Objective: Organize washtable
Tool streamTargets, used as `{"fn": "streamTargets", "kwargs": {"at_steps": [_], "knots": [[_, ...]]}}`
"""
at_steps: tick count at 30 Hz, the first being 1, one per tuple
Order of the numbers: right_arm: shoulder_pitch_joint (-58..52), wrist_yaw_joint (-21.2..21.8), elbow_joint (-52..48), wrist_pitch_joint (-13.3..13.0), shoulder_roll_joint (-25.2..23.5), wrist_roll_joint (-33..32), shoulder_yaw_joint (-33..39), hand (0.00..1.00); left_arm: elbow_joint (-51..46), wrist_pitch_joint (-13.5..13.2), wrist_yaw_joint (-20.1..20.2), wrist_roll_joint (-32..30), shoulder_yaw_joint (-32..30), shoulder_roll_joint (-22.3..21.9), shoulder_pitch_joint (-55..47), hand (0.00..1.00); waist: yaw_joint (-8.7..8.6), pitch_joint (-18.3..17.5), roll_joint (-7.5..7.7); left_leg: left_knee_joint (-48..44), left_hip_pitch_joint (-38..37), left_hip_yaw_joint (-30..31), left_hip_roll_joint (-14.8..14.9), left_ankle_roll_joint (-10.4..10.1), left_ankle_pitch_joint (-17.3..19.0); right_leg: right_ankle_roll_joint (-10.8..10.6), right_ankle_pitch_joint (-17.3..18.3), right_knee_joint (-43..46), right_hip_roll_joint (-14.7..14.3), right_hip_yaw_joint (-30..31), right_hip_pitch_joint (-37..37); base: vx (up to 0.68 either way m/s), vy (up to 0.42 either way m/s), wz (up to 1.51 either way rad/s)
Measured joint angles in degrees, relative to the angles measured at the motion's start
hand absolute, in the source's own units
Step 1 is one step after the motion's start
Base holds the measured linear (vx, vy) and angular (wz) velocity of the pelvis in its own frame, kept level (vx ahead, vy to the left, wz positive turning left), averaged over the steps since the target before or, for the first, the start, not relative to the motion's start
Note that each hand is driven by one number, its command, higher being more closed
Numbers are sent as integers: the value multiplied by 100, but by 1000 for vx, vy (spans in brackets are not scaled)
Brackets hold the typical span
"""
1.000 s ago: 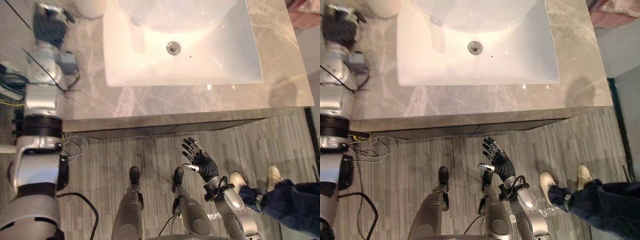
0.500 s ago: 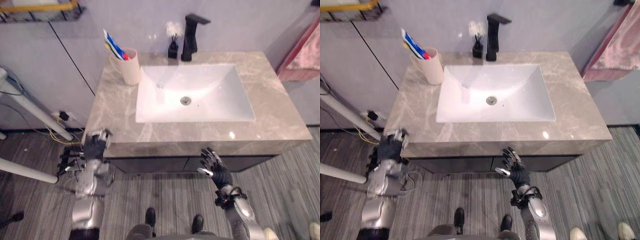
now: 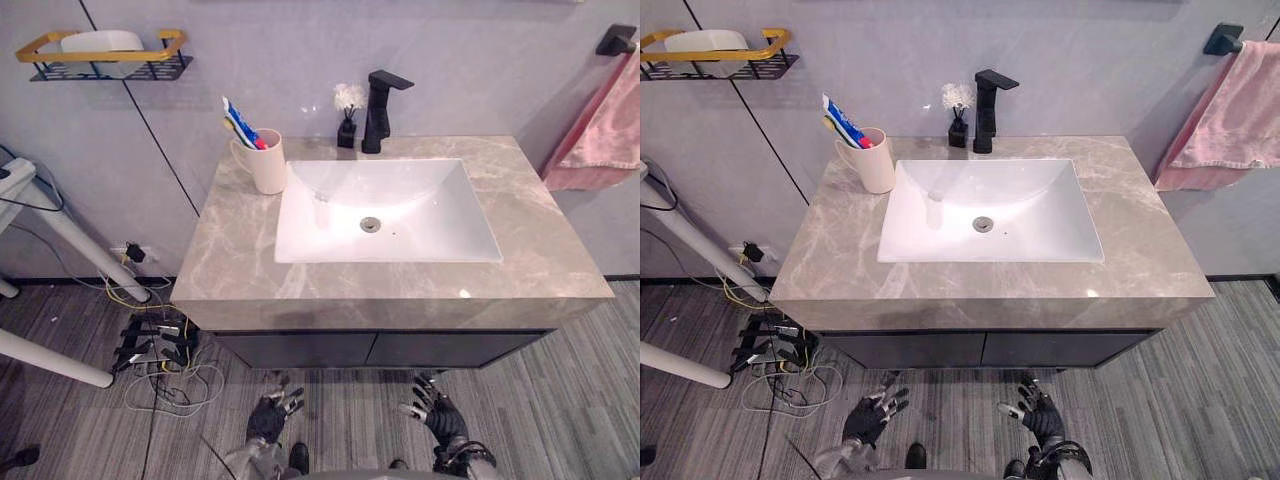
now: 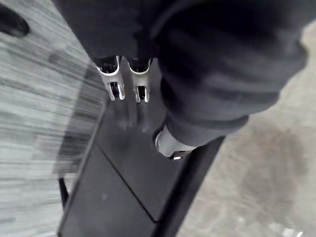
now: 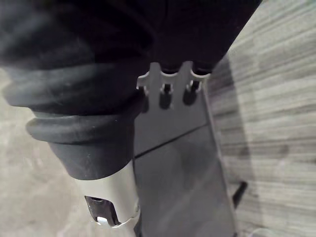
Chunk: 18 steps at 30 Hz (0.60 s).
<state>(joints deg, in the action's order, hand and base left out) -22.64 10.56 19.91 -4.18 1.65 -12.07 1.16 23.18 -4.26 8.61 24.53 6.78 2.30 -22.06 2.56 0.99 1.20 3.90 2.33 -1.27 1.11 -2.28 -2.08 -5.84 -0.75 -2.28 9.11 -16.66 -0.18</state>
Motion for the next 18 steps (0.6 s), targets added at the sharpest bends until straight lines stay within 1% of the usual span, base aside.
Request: {"fn": "streamTargets", "kwargs": {"at_steps": [3,6,10,11,13,14,15,16,17,18], "knots": [[57,-73,98,-15,-3,91,-4,0,80,-8,-45,-92,-10,74,0,0,2,-9,14,-1,-10,1,0,0,0,0,0,2,1,0,-3,-12,1,0],[92,-187,165,-85,-5,122,-40,0,214,-26,-174,-271,-16,132,75,0,10,-13,39,8,-10,1,-1,0,0,-1,0,4,3,-1,-5,0,0,0],[103,-248,237,-127,-7,143,-59,0,216,-103,-272,-316,-20,140,89,0,6,-24,89,13,-9,-31,0,0,2,-2,-1,3,2,40,-25,-2,1,-3],[138,-289,385,-177,-5,144,-58,0,229,-122,-283,-375,-19,134,91,0,7,-28,109,16,-9,-48,1,0,2,-5,-2,2,1,73,-41,0,2,-9],[218,-308,679,-197,6,156,-52,0,317,-148,-282,-512,-15,140,111,0,8,-44,133,20,7,-84,3,0,3,-10,-6,5,0,111,-82,5,3,-11],[393,-348,1188,-202,35,215,-34,0,741,-177,-284,-609,-16,146,292,0,8,-45,146,20,15,-120,3,0,3,-20,-14,4,1,149,-110,5,3,-11],[474,-389,1414,-195,55,270,-32,0,911,-172,-285,-678,-16,155,385,0,7,-44,147,21,15,-129,3,0,3,-22,-15,4,0,159,-112,6,3,-11],[606,-463,1827,-175,84,373,13,0,1322,-186,-289,-796,-9,208,640,0,14,-43,150,21,5,-165,3,0,5,-24,-16,4,2,204,-115,5,7,-12],[715,-557,2100,-99,106,558,48,0,1780,-170,-342,-1089,-6,267,923,0,11,-42,150,22,-17,-212,8,2,10,-25,-17,10,0,268,-116,9,6,-16],[761,-589,2191,-57,106,620,82,0,2030,-154,-392,-1229,-14,291,1061,0,-5,-40,152,22,-30,-246,12,4,15,-27,-19,19,-2,296,-118,9,6,-26]]}}
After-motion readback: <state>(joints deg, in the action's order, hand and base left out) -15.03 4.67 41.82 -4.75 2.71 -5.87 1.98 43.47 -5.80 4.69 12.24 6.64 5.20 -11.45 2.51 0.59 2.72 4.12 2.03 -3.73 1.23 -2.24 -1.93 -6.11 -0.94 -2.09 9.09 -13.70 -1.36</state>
